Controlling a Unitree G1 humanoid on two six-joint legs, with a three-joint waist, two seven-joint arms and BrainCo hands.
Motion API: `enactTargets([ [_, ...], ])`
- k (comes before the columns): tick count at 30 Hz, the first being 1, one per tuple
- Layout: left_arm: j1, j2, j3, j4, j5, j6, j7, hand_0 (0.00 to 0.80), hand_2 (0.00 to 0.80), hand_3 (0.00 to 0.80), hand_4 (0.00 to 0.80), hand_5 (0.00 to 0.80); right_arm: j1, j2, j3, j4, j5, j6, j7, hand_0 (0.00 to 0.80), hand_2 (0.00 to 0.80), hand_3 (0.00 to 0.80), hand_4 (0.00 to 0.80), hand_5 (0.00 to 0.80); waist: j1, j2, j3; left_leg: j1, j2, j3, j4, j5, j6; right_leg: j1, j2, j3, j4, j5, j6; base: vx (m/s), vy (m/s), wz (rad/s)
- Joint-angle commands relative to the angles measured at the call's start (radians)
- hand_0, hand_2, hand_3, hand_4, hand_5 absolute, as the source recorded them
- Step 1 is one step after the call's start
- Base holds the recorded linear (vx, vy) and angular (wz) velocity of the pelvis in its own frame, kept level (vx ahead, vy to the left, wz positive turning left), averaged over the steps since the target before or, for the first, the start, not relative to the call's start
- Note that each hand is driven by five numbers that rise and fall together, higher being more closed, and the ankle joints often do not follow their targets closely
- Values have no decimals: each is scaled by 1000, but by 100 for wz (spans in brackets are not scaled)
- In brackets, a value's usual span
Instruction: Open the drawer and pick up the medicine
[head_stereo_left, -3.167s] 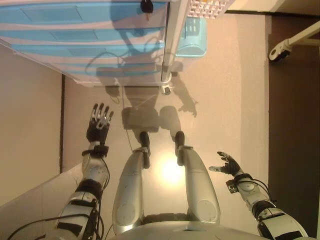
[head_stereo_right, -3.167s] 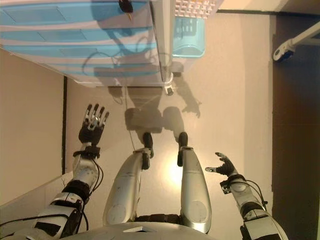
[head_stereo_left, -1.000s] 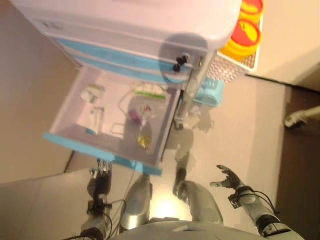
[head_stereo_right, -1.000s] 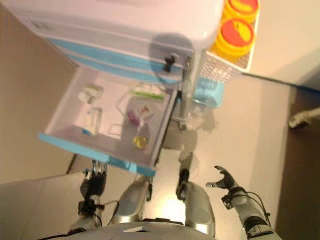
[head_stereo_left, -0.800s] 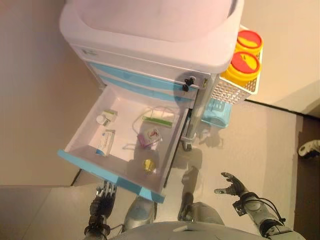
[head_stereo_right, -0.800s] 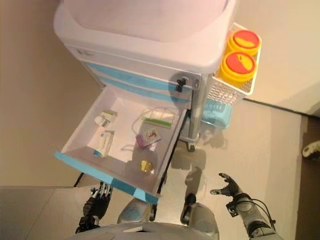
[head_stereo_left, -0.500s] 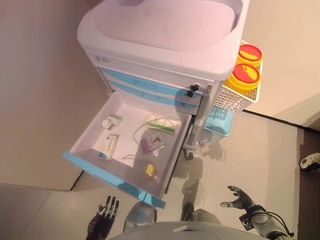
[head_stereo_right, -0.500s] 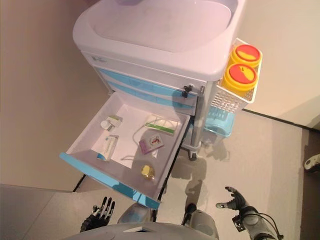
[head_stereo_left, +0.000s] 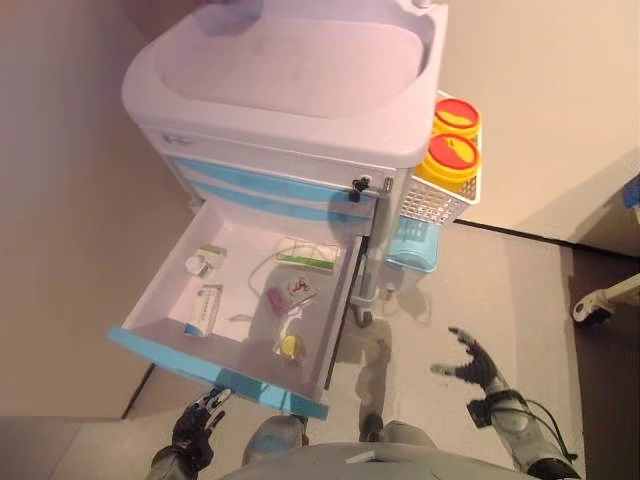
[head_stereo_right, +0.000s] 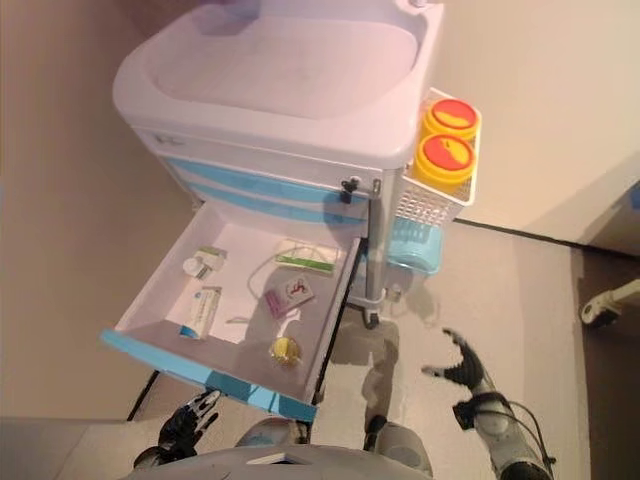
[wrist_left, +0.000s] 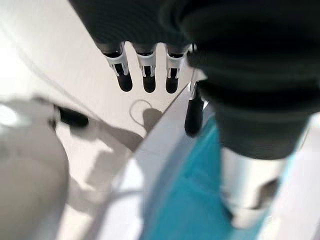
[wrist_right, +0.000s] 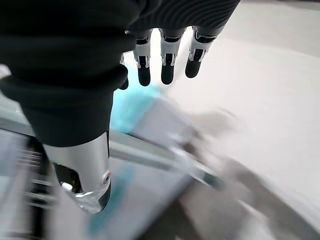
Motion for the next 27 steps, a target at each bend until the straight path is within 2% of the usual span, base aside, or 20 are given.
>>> enactTargets([
  [1,-41,-4,-68,3,171,-6,81,0,0,0,0,0,-69,-48,13,-224,-20,-61,-61,0,0,0,0,0,-45,-22,17,61,-70,42,-8,-129,69,82,-6,69,-168,100,70,-25,46,-23],
  [2,-37,-3,-74,5,192,-1,91,0,0,0,0,0,-72,-57,11,-277,-74,-128,-77,0,0,0,0,0,-50,-20,15,65,-69,47,-12,-130,70,81,-6,74,-169,100,72,-19,39,-24],
  [7,-21,-5,-70,45,239,29,88,0,0,0,0,0,-120,-149,49,-509,-212,-324,-83,0,0,0,0,0,-41,-17,3,69,-67,60,-22,-131,67,85,-12,71,-181,100,81,-23,13,-11],
  [10,-7,-9,-64,67,269,32,83,0,0,0,0,0,-162,-201,92,-595,-229,-402,-30,0,0,0,0,0,-20,-19,-3,68,-66,57,-25,-129,62,90,-18,58,-190,101,83,-15,-10,-6],
  [12,-2,-11,-62,75,275,33,83,0,0,0,0,0,-201,-232,130,-631,-251,-426,-5,0,0,0,0,0,-4,-22,-6,65,-67,50,-27,-127,59,93,-21,47,-195,101,83,-5,-6,3],
  [14,-4,-9,-60,77,283,37,81,0,0,0,0,0,-262,-260,181,-654,-241,-424,45,0,0,0,0,0,18,-26,-9,61,-68,41,-26,-123,55,95,-25,32,-197,101,82,-15,-14,10],
  [17,-12,-4,-63,71,282,43,82,0,0,0,0,0,-371,-279,280,-645,-269,-381,88,0,0,0,0,0,53,-30,-9,53,-72,21,-26,-118,50,101,-30,8,-205,101,78,-21,-11,13],
  [22,-14,0,-75,53,296,51,87,0,0,0,0,0,-508,-266,430,-561,-356,-289,117,0,0,0,0,0,115,-36,-9,40,-75,-18,-29,-107,43,114,-40,-36,-214,103,73,-7,-21,28],
  [27,-6,11,-79,47,332,65,81,0,0,0,0,0,-572,-240,525,-457,-476,-216,127,0,0,0,0,0,162,-42,-14,31,-78,-58,-35,-94,38,126,-43,-73,-217,101,71,24,-18,34],
])
